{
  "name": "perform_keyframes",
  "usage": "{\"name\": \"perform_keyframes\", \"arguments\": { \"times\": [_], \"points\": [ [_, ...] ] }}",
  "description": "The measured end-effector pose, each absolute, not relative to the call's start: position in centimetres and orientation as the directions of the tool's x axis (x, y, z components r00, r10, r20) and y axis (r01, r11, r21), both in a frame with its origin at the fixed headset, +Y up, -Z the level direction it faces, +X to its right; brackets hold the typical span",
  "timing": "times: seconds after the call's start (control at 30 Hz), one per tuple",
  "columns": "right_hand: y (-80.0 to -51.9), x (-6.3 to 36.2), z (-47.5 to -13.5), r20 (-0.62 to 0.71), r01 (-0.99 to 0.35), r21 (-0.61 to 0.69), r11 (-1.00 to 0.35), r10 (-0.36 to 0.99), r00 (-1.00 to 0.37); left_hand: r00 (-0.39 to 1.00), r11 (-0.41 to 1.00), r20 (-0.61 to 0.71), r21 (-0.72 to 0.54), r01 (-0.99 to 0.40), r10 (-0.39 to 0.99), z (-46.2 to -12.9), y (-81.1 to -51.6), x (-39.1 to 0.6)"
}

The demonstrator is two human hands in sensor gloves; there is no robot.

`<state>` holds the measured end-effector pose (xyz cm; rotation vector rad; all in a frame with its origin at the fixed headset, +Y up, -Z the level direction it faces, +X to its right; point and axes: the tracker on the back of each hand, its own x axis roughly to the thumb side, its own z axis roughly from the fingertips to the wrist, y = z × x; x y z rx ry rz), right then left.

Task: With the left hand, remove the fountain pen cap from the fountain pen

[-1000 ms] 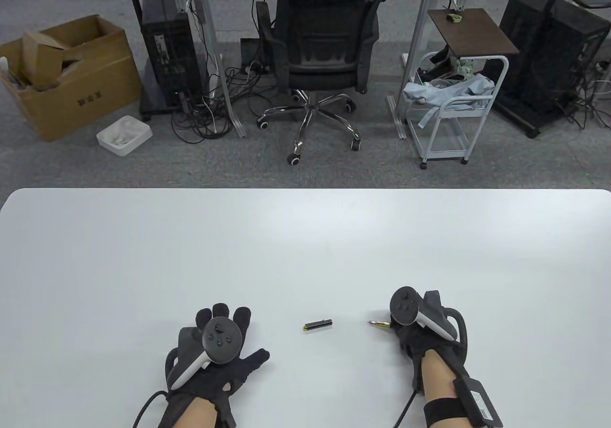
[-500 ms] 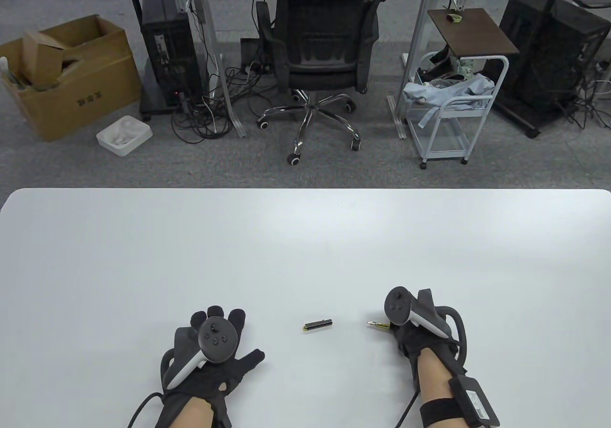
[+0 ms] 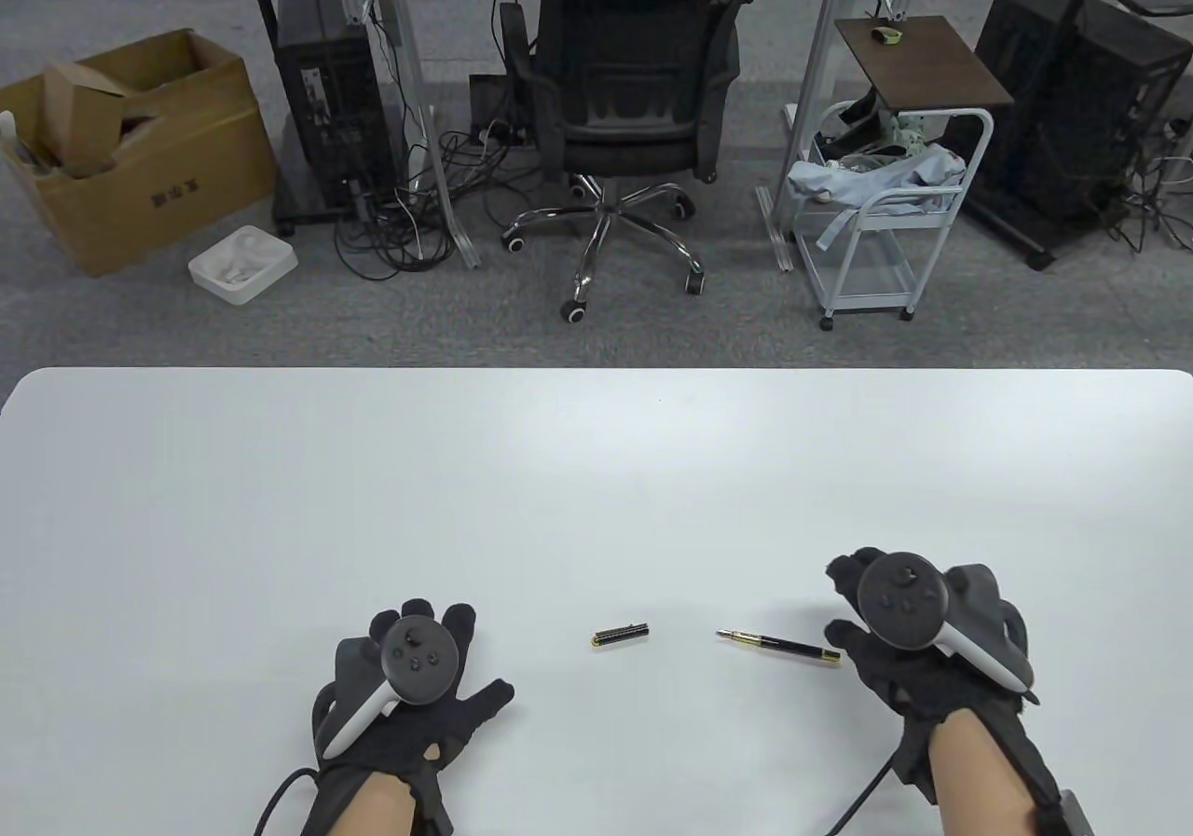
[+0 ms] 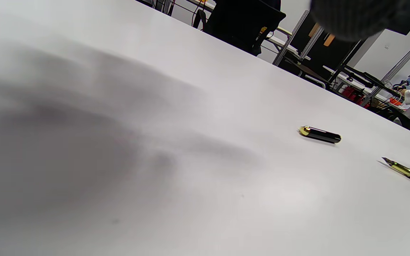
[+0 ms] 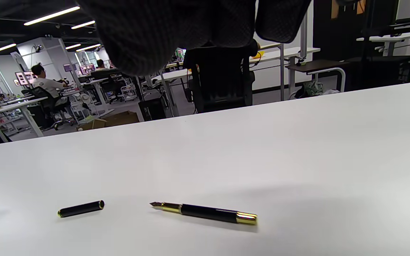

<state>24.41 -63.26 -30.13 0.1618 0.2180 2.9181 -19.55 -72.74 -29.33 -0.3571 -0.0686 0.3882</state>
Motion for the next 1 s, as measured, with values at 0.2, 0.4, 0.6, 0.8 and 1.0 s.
{"name": "perform_keyframes", "arguments": {
  "times": [0.2, 0.4, 0.6, 0.8, 1.0],
  "points": [
    [-64.7, 28.1, -26.5, 0.045, -0.201, 0.154, -0.967, 0.210, -0.977, 0.925, 0.865, -0.012, -0.351, -0.359, 0.379, -29.4, -72.7, -19.7],
    [-69.2, 31.1, -25.1, -0.011, -0.269, 0.169, -0.948, 0.272, -0.962, 0.929, 0.864, -0.018, -0.362, -0.350, 0.369, -29.4, -73.1, -19.6],
    [-74.2, 33.2, -25.4, -0.121, -0.299, 0.371, -0.879, 0.273, -0.954, 0.962, 0.902, -0.039, -0.341, -0.266, 0.269, -29.8, -73.6, -19.7],
    [-74.8, 33.4, -25.4, -0.080, -0.312, 0.335, -0.889, 0.303, -0.950, 0.968, 0.904, -0.056, -0.346, -0.250, 0.247, -29.9, -73.9, -19.9],
    [-75.1, 33.5, -25.3, -0.098, -0.310, 0.349, -0.884, 0.295, -0.951, 0.965, 0.897, -0.056, -0.357, -0.261, 0.258, -29.8, -73.9, -19.8]
  ]
}}
